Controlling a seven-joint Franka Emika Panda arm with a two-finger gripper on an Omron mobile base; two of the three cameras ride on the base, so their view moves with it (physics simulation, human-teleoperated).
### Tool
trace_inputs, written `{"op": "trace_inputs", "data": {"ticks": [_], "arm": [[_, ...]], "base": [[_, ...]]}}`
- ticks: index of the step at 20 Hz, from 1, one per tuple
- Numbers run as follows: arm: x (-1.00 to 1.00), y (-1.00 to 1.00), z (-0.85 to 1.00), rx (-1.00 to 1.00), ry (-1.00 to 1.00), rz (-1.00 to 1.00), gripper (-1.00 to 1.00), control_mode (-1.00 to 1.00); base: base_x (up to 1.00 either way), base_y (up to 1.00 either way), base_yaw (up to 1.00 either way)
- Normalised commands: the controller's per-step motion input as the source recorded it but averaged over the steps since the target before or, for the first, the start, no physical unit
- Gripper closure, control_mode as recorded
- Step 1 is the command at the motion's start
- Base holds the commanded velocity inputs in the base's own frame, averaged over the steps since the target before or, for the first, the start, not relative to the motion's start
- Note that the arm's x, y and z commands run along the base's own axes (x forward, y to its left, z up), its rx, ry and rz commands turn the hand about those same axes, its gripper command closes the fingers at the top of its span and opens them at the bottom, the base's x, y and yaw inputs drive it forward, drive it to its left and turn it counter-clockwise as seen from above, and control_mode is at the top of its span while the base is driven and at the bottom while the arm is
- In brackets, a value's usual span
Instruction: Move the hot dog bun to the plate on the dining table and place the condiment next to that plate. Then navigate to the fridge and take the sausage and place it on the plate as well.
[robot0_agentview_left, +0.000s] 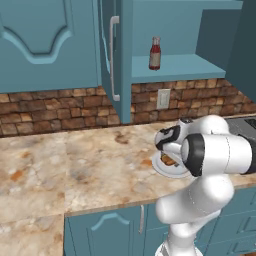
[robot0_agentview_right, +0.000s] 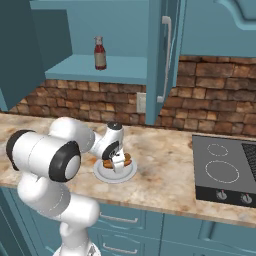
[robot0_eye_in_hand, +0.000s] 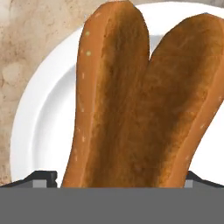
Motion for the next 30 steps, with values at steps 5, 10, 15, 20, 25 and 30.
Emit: {"op": "trace_inputs", "data": {"ticks": [5, 10, 15, 20, 25, 30], "arm": [[-0.06, 0.0, -0.09, 0.02, -0.02, -0.03, 1.0, -1.0], [-0.51, 0.01, 0.47, 0.01, -0.1, -0.05, 1.0, -1.0], [-0.57, 0.22, 1.0, 0.0, -0.03, 0.01, 1.0, -1.0], [-0.36, 0.33, 1.0, 0.0, 0.0, 0.2, 1.0, -1.0], [-0.36, 0.01, 0.82, -0.08, 0.0, 0.32, 1.0, -1.0], [-0.47, 0.0, 0.2, -0.15, 0.0, 0.31, 1.0, -1.0]], "base": [[0.0, 0.0, 0.0], [0.0, 0.0, 0.0], [0.0, 0.0, 0.0], [0.0, 0.0, 0.0], [0.0, 0.0, 0.0], [0.0, 0.0, 0.0]]}}
